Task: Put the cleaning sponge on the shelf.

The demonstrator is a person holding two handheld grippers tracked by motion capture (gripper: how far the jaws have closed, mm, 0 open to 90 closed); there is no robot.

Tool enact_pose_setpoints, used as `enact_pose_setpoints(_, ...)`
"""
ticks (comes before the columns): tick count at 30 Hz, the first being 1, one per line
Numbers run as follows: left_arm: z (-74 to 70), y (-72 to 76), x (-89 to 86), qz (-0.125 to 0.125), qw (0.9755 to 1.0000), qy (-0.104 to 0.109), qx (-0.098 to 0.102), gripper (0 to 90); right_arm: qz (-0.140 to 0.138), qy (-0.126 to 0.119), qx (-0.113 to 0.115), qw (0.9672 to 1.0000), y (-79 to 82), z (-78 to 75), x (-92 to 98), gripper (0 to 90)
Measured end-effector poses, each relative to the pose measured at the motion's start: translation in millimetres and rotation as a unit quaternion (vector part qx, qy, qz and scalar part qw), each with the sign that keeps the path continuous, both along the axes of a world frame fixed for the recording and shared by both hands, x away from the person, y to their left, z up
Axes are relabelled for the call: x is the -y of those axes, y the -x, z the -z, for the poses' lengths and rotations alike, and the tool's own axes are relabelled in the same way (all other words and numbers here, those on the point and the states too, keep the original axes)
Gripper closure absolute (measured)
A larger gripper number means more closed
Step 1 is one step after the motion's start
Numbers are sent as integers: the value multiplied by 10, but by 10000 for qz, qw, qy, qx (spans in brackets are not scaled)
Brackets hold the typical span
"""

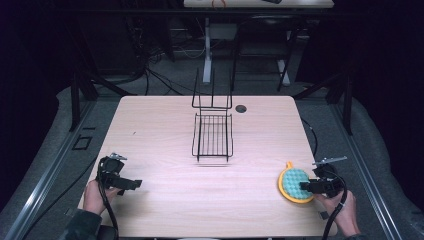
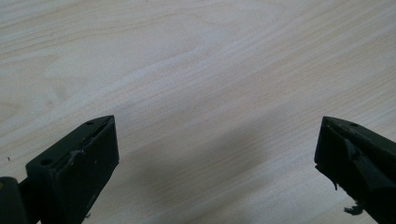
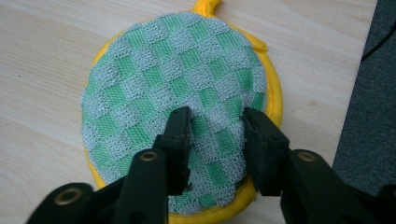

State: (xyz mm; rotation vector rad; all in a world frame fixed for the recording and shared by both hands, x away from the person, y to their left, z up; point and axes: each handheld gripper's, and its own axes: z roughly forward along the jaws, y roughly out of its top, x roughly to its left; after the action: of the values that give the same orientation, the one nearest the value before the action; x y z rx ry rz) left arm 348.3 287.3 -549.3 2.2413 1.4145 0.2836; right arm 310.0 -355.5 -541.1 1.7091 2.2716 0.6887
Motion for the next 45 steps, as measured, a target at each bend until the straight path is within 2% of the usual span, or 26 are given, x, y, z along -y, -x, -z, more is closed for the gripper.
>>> enact_pose_setpoints(4,7,-6,3,32,10000,-31,-21,0,15,90,135,9999,13,6,3,813)
enact_pose_setpoints(8,7,1,9,8,10000,-32,5,0,31,195,233,9995,35,4,-26,858)
enact_pose_setpoints(10,6,0,7,7,10000,-32,3,0,76,98,266,9996,43,1,-8,863)
enact_pose_setpoints(11,3,-2,3,9,10000,-21,-11,0,141,-42,277,9995,53,-5,24,870)
enact_pose_setpoints(12,3,-3,2,2,10000,-21,-7,0,130,-80,341,9993,54,-11,45,875)
enact_pose_setpoints(15,0,-3,-2,-19,10000,-22,-3,0,175,-167,327,9992,61,-24,56,878)
enact_pose_setpoints(18,-1,-1,-4,-22,10000,-34,33,0,132,-140,410,9990,65,-50,61,880)
enact_pose_setpoints(24,-17,-1,-19,-58,9999,6,86,0,198,-267,556,9979,105,-142,66,884)
enact_pose_setpoints(29,-18,1,-22,-65,9999,-14,75,0,134,-308,709,9969,129,-207,63,883)
enact_pose_setpoints(33,-30,6,-14,-65,9999,-18,144,0,72,-338,724,9968,135,-250,71,883)
enact_pose_setpoints(36,-28,1,-20,-50,9999,-18,116,0,72,-333,725,9968,141,-276,77,883)
enact_pose_setpoints(45,-28,2,-6,-50,9999,-39,98,0,-37,-355,913,9952,152,-378,21,882)
